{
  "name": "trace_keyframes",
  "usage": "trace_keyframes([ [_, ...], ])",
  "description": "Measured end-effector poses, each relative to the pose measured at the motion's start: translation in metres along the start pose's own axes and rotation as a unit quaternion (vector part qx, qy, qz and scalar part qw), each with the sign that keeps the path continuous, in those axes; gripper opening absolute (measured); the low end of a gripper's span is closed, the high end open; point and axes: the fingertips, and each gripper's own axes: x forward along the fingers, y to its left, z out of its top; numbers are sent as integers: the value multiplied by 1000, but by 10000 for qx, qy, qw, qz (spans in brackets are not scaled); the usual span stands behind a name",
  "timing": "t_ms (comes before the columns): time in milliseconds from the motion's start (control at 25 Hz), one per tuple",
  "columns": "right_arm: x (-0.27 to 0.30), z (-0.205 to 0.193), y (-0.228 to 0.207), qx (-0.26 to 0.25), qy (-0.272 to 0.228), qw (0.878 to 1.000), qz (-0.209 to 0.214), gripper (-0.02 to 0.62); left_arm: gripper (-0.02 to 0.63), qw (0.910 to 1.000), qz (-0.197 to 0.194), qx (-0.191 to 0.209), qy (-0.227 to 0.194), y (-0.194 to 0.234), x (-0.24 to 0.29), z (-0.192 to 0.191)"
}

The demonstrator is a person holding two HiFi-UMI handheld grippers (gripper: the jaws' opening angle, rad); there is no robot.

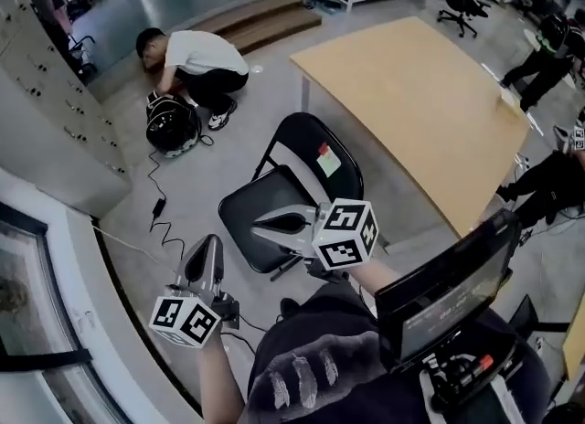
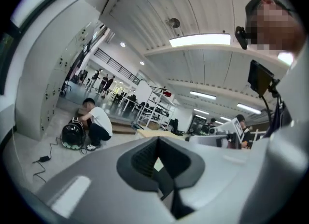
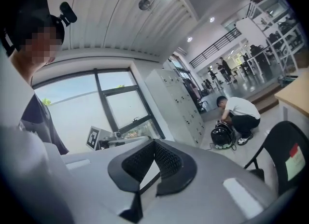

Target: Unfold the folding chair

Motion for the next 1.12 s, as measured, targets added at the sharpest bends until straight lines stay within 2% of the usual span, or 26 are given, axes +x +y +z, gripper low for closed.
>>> trace_keyframes([
  [80,0,-9,-2,75,49,9998,-167,2,0,9994,-155,-289,122,6,5,-11],
  [160,-5,-16,0,139,66,9995,-265,3,0,9984,-360,-397,174,3,10,-15],
  [280,-17,-18,6,249,-36,9987,-434,3,0,9968,-676,-285,309,-13,20,-11],
  [400,-30,-12,13,339,-244,9977,-535,6,0,9951,-892,-2,430,-36,22,-7],
  [520,-40,-13,22,307,-355,9974,-555,6,0,9944,-902,177,528,-50,19,-14],
  [640,-55,-11,32,177,-461,9976,-488,6,0,9944,-912,194,494,-65,22,-18],
  [800,-92,-17,42,262,-676,9961,-499,3,0,9930,-947,261,651,-97,28,-33],
  [1120,-175,-41,65,204,-775,9945,-668,3,0,9896,-1108,161,904,-172,31,-78],
])
